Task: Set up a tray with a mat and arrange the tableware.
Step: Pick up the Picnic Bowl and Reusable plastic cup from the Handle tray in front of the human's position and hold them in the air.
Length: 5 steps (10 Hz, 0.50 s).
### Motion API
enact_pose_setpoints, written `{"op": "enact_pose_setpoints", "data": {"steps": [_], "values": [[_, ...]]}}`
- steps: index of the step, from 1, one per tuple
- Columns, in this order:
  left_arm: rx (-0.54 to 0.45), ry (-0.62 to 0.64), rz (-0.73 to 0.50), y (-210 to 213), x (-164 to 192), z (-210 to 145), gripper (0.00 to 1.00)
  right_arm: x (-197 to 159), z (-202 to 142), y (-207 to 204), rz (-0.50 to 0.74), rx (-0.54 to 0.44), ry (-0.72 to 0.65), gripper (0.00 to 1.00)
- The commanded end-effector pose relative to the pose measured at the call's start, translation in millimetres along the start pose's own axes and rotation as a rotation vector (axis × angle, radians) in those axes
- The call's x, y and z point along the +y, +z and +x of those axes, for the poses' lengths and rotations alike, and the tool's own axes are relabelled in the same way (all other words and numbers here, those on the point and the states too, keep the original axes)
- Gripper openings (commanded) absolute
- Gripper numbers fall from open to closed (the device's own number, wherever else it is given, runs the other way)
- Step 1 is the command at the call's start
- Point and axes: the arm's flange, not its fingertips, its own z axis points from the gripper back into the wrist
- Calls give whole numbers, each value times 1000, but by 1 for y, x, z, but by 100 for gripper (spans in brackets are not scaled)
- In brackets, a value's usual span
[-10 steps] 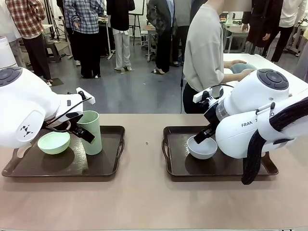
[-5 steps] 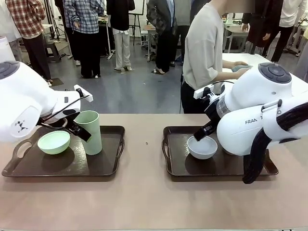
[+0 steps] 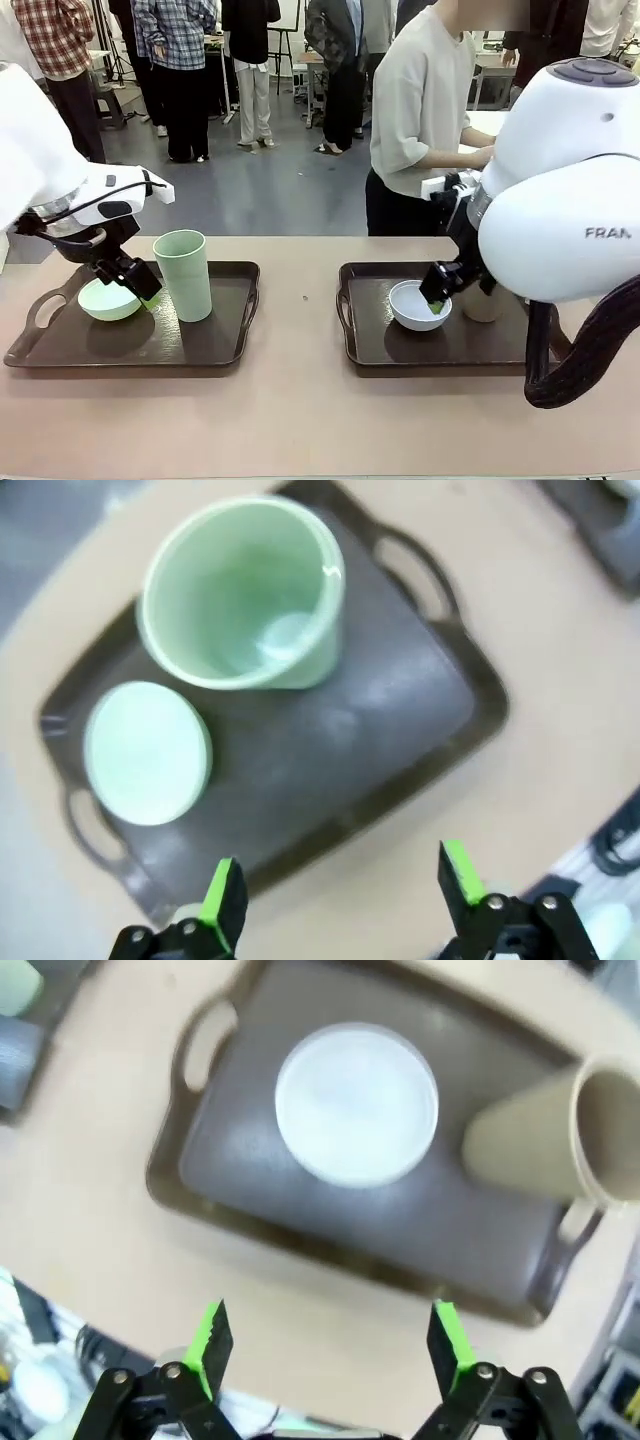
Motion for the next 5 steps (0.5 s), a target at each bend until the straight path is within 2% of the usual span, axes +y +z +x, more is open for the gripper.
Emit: {"op": "enact_pose_setpoints", "data": {"steps": [1, 2, 3, 5], "values": [[-35, 45, -83, -10, -16, -90, 100, -17, -136, -60, 89, 77, -99, 100], [-55, 65, -89, -11, -17, -97, 100, -22, -141, -69, 65, 85, -96, 100], [-5, 13, -49, 12, -8, -4, 100, -2, -8, -1, 29, 61, -41, 100], [-5, 13, -49, 12, -8, -4, 100, -2, -8, -1, 29, 61, -41, 100]]}}
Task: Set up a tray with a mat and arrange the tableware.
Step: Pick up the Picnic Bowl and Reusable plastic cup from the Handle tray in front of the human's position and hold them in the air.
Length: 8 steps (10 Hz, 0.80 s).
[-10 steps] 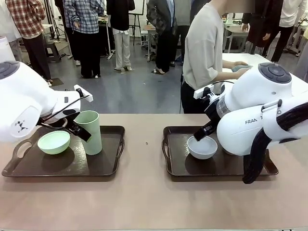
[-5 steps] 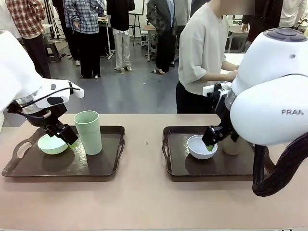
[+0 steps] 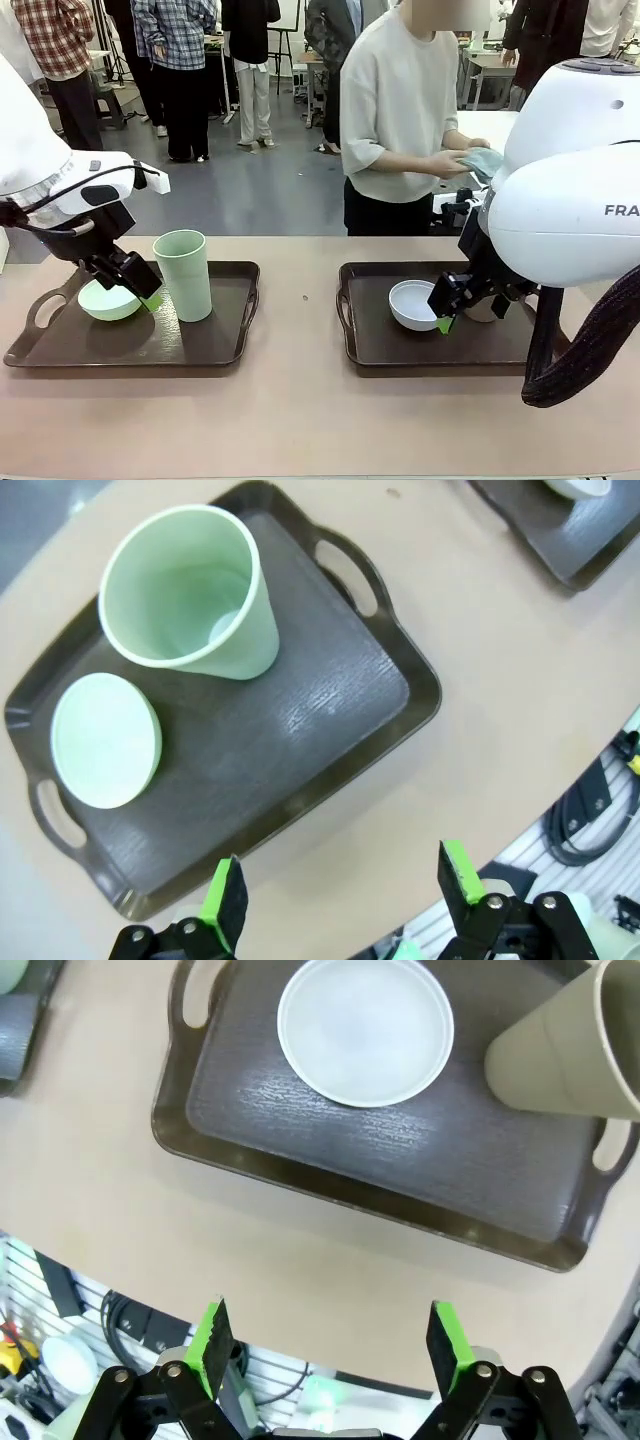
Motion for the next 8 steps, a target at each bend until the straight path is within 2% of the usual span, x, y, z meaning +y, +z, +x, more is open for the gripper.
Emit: {"op": "enact_pose_setpoints", "data": {"steps": [1, 2, 3, 5, 8], "values": [[-10, 2, -1, 4, 0, -1, 100, -2, -1, -1, 2, 9, -4, 100], [0, -6, -55, 1, 8, 9, 100, -8, 7, 0, 58, 49, -27, 100], [-14, 38, -150, 6, 23, 3, 100, -35, -4, 14, 150, 13, -72, 100], [-122, 111, -346, 21, 54, -16, 100, -86, -30, 36, 357, -64, -150, 100], [-223, 195, -581, 23, 88, -47, 100, -164, -69, 43, 629, -147, -291, 100]]}}
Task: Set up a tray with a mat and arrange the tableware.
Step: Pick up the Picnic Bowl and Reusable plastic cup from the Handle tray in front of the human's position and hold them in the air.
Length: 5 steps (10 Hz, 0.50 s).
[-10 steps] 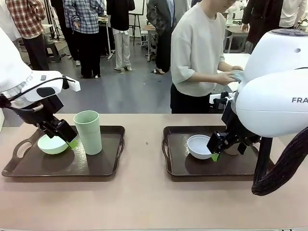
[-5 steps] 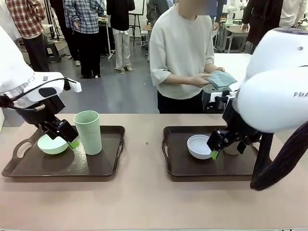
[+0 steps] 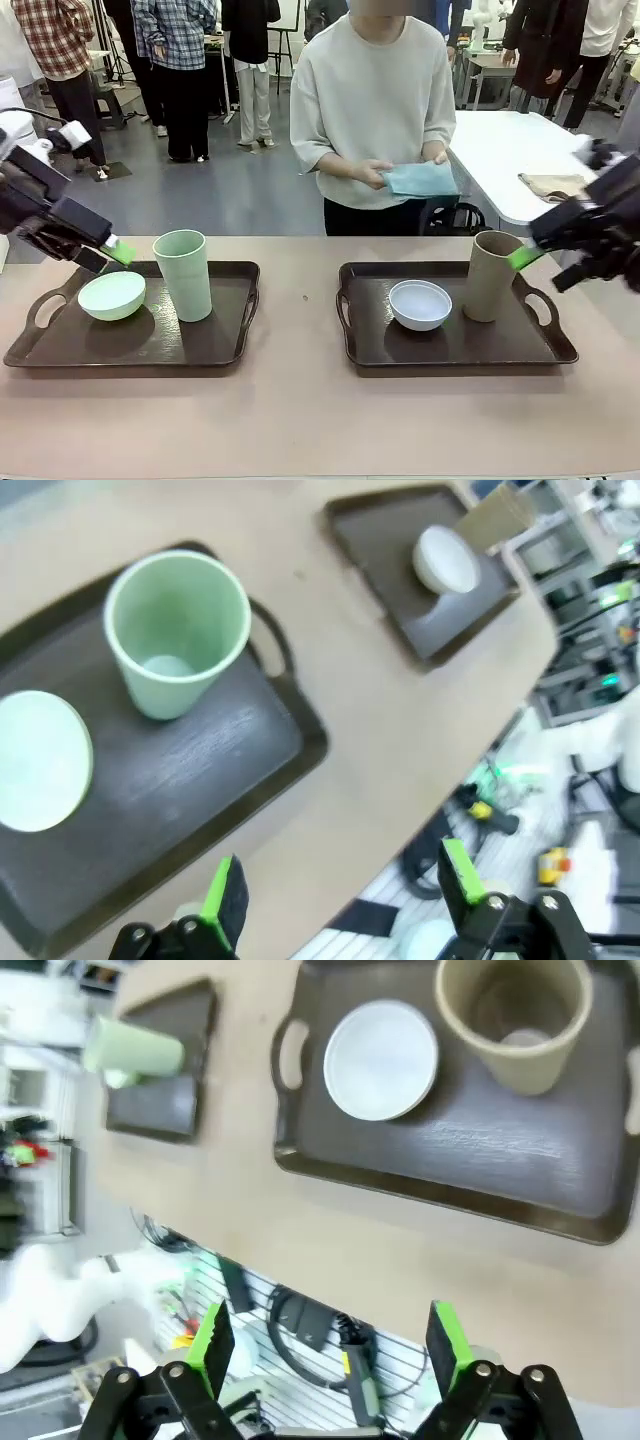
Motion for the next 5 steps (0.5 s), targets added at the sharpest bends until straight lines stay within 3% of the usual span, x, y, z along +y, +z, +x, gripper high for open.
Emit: {"op": "enact_pose_setpoints", "data": {"steps": [1, 3, 5], "values": [[-70, 70, -128, 12, 24, -34, 100, -47, -31, 10, 154, -31, -67, 100], [-186, 163, -175, 47, 55, -61, 100, -84, -45, 32, 279, -74, -111, 100], [-160, 219, -148, 70, 75, -77, 100, -110, -55, 47, 364, -111, -128, 100]]}}
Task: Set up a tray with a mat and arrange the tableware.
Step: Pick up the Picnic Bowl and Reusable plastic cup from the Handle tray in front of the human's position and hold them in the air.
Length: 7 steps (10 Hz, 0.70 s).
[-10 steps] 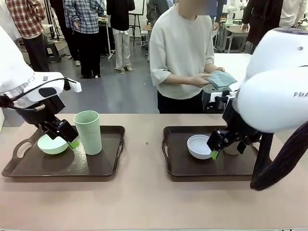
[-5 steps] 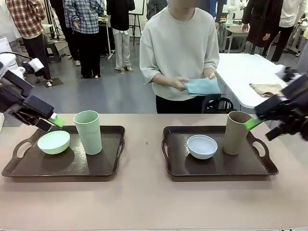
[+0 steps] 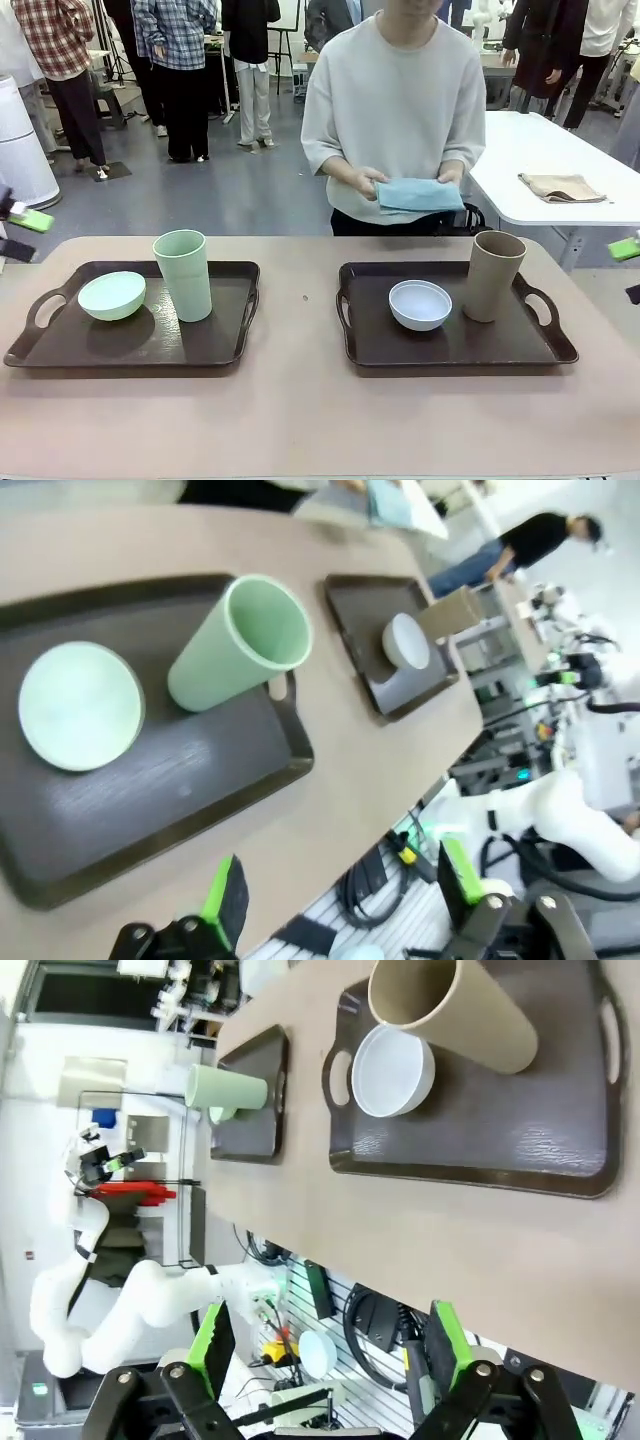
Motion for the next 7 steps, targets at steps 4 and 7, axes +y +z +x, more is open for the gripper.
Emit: {"op": "enact_pose_setpoints", "data": {"steps": [4, 7], "values": [[9, 74, 51, 17, 29, -41, 100, -28, -9, 18, 103, -55, -21, 100], [-15, 86, 33, 30, 26, -21, 100, -31, -13, 19, 91, -60, -44, 100]]}}
